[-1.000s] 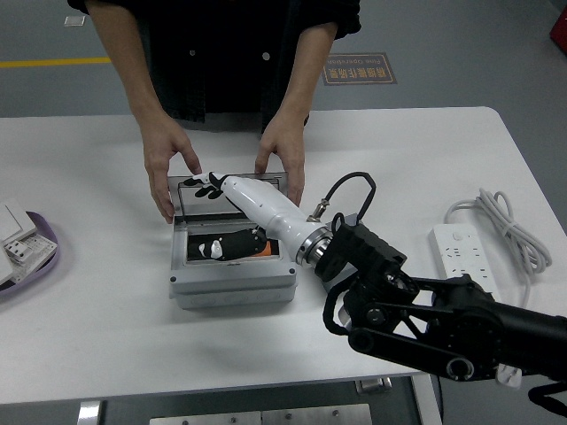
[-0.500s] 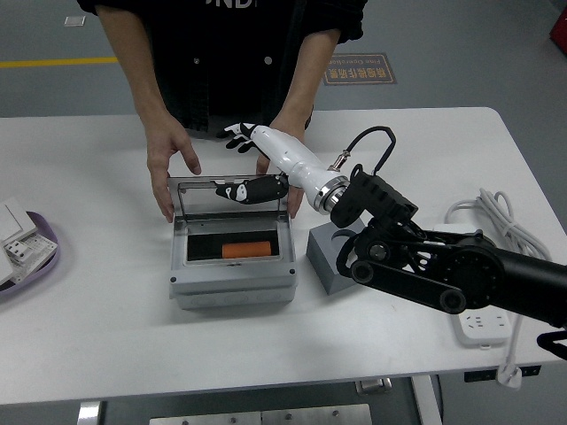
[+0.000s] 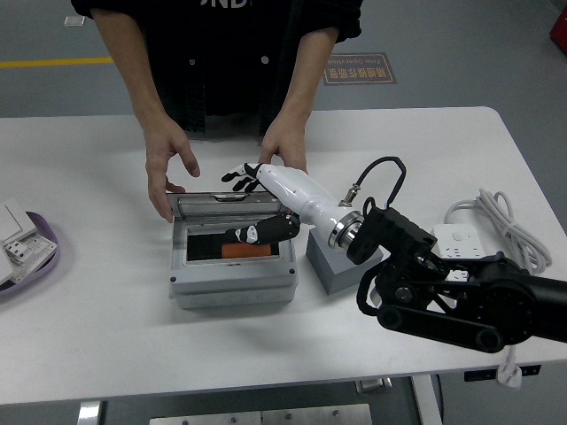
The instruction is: Pick up the cylinder from the cube,place it in the box,flap close box
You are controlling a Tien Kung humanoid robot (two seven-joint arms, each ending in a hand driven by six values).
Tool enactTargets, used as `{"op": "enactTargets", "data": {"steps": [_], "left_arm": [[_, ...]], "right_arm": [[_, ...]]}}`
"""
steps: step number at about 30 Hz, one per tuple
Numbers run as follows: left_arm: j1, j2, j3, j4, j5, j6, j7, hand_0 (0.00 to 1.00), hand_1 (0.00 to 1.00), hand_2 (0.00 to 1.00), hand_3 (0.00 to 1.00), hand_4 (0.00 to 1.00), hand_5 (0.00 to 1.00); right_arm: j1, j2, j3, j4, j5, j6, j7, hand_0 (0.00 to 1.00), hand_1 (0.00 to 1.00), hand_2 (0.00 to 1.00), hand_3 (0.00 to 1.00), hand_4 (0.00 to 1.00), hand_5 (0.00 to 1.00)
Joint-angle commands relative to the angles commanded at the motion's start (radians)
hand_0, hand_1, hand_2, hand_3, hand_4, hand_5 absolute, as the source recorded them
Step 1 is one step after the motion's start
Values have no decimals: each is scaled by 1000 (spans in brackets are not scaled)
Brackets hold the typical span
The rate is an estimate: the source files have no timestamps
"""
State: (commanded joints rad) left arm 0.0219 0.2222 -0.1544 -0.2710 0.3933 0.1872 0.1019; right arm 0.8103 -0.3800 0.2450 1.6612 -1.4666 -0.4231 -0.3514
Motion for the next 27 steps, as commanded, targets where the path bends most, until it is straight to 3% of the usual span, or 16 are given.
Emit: {"op": "enactTargets", "data": {"steps": [7, 13, 19, 23, 27], "left_arm": [[-1, -2, 4, 1, -5, 1, -2, 514, 563, 563, 607, 717, 171], [0, -2, 5, 1, -9, 1, -4, 514, 563, 563, 607, 717, 170], [2, -3, 9, 1, -13, 2, -6, 514, 563, 562, 607, 718, 169], [6, -5, 11, 2, -17, 2, -7, 514, 561, 562, 606, 719, 169], [12, -9, 11, 1, -17, 2, -7, 514, 561, 562, 606, 719, 169]], "right_arm": [[-56, 3, -10, 18, 70, -17, 27, 705, 664, 679, 764, 828, 308], [-90, -11, 48, 27, 82, -30, 42, 699, 666, 679, 765, 775, 320], [-148, -68, 167, 72, 82, -31, 68, 698, 665, 678, 762, 740, 333], [-226, -120, 276, 107, 97, -25, 142, 698, 662, 678, 759, 735, 339], [-315, -145, 400, 94, 156, -16, 231, 698, 662, 678, 759, 735, 339]]}}
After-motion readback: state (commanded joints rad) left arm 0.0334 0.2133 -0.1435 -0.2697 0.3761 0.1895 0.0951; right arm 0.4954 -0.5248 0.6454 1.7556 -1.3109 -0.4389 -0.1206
